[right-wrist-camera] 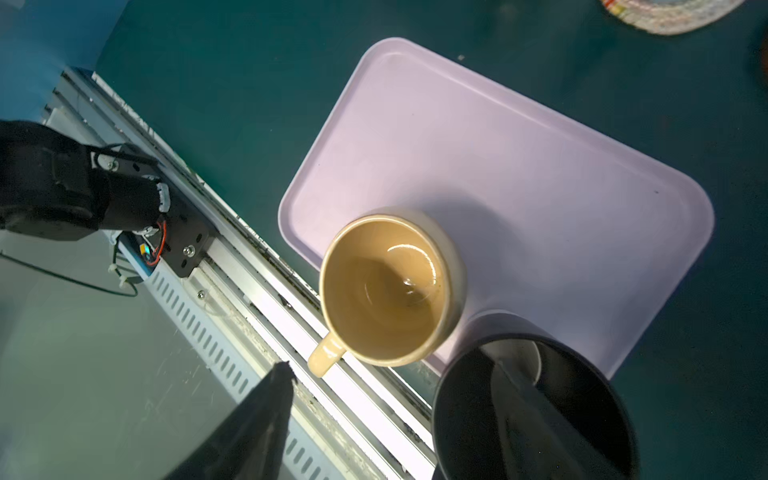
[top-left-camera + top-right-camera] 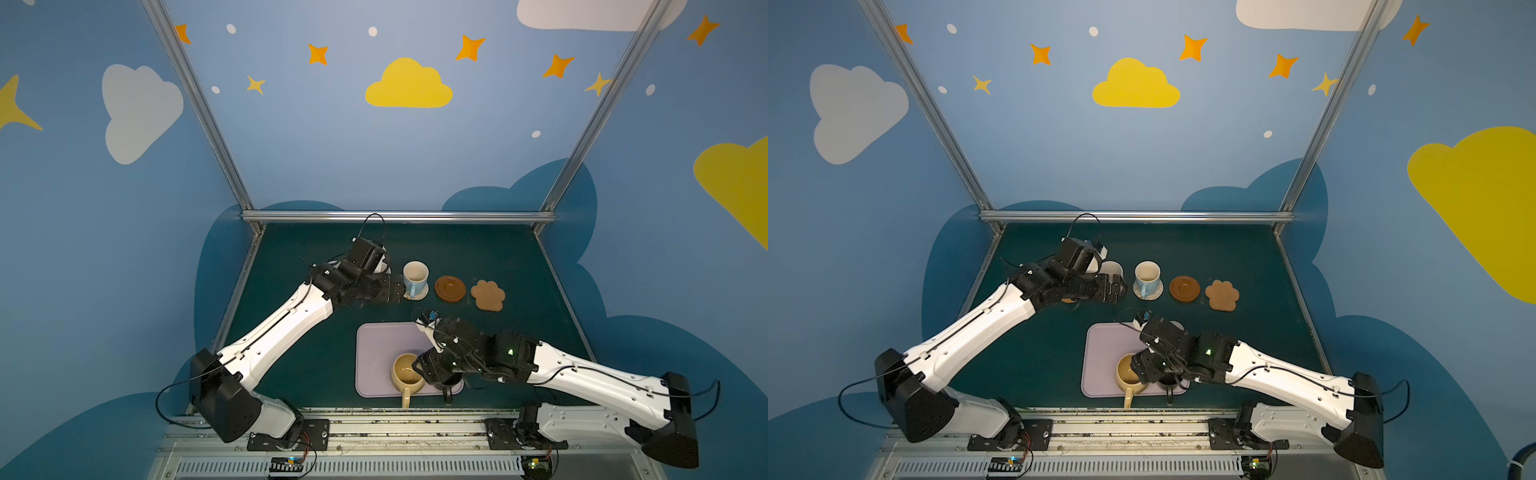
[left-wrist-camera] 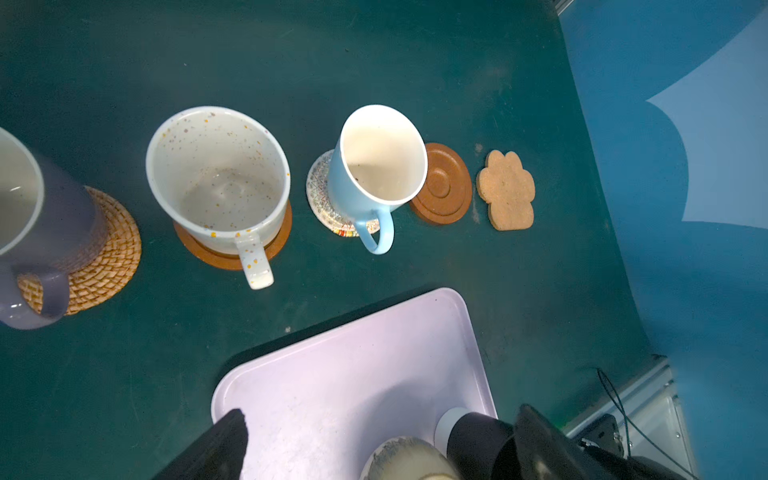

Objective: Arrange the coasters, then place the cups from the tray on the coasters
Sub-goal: 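Lower the right gripper into the beige mug while the left gripper rises away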

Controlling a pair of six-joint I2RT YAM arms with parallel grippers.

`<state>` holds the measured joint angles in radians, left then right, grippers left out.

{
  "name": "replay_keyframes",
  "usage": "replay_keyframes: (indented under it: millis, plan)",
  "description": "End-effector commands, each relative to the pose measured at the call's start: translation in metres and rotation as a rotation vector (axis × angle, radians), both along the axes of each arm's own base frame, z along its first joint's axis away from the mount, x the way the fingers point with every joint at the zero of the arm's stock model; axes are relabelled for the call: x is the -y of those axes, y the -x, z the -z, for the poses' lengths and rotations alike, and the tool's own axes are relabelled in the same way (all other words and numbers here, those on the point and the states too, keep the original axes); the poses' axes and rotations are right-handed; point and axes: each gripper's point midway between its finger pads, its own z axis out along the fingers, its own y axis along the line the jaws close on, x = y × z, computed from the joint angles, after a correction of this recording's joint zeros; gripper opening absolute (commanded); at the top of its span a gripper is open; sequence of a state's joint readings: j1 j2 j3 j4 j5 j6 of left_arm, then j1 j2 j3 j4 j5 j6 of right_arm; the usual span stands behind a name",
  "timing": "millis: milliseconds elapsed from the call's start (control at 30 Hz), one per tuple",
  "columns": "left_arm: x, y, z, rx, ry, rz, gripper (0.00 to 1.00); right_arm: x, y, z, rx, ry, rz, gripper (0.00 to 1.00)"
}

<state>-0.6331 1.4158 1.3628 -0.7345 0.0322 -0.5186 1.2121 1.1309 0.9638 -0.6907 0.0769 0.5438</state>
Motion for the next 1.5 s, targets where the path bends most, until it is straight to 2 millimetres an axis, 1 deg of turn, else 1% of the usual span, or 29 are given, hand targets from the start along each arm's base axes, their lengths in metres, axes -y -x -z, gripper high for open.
replay_keyframes:
  millis: [0,100,200,400,567,700,900,1033,1133,1233,1367,1467]
  plan:
    - [-0.006,0.016,0.004,-0.036,0.010,0.041,1.00,-0.016,0.008,-0.006,0.015,-0.018,-0.050,0.73]
    - [-0.017,0.029,0.009,-0.058,-0.006,0.037,1.00,-0.021,0.017,0.003,-0.002,0.006,-0.071,0.69]
    - [-0.023,0.043,0.013,-0.076,0.001,0.052,1.00,-0.026,0.022,0.012,-0.025,0.011,-0.076,0.65]
    - [-0.036,0.067,0.023,-0.120,-0.005,0.055,1.00,-0.018,0.028,0.026,-0.058,0.068,-0.034,0.55]
    - [-0.045,0.076,0.033,-0.148,-0.025,0.039,1.00,-0.011,0.038,0.037,-0.077,0.106,-0.032,0.50]
    - [-0.045,0.078,0.036,-0.162,-0.014,0.028,1.00,-0.011,0.044,0.045,-0.094,0.120,-0.037,0.46]
    - [-0.048,0.081,0.038,-0.163,-0.015,0.016,1.00,-0.015,0.048,0.055,-0.120,0.139,-0.034,0.44]
    - [-0.051,0.084,0.041,-0.174,-0.023,0.009,1.00,-0.011,0.048,0.064,-0.132,0.184,0.008,0.44]
    - [-0.055,0.086,0.041,-0.171,-0.027,-0.004,1.00,-0.009,0.047,0.068,-0.130,0.212,0.038,0.44]
    - [-0.059,0.088,0.042,-0.161,-0.023,-0.018,1.00,-0.011,0.048,0.069,-0.130,0.224,0.035,0.47]
    - [-0.061,0.091,0.048,-0.175,-0.028,-0.023,1.00,-0.014,0.049,0.073,-0.143,0.237,0.031,0.49]
    - [-0.063,0.093,0.051,-0.190,-0.032,-0.034,1.00,-0.011,0.051,0.076,-0.153,0.271,0.048,0.49]
